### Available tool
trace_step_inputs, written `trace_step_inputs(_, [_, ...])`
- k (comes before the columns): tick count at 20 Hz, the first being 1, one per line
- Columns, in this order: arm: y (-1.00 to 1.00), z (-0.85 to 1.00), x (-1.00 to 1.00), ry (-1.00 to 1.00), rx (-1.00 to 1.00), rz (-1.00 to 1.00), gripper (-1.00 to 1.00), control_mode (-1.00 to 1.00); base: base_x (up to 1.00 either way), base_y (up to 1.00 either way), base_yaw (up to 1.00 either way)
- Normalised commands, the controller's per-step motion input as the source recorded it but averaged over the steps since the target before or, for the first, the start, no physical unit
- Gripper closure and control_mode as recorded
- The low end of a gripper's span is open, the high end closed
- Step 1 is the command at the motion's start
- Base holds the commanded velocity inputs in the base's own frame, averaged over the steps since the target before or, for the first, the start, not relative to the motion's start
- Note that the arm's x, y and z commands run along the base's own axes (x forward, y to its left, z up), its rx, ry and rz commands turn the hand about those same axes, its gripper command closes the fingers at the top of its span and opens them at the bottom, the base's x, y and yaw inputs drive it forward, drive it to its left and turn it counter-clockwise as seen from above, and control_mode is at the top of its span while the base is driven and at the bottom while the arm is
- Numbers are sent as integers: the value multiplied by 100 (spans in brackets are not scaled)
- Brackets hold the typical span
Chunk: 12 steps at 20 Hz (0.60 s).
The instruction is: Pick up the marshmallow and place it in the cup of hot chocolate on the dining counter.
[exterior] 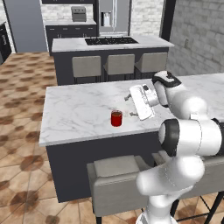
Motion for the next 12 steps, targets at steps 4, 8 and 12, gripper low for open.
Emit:
trace_step_inputs(4, [0,73,-100,-40,0,2,-100,-100,0,0,0])
trace_step_inputs(8, [0,79,-93,-34,0,4,-100,-100,0,0,0])
trace_step_inputs(12, [0,84,-92,-36,0,4,-100,-100,0,0,0])
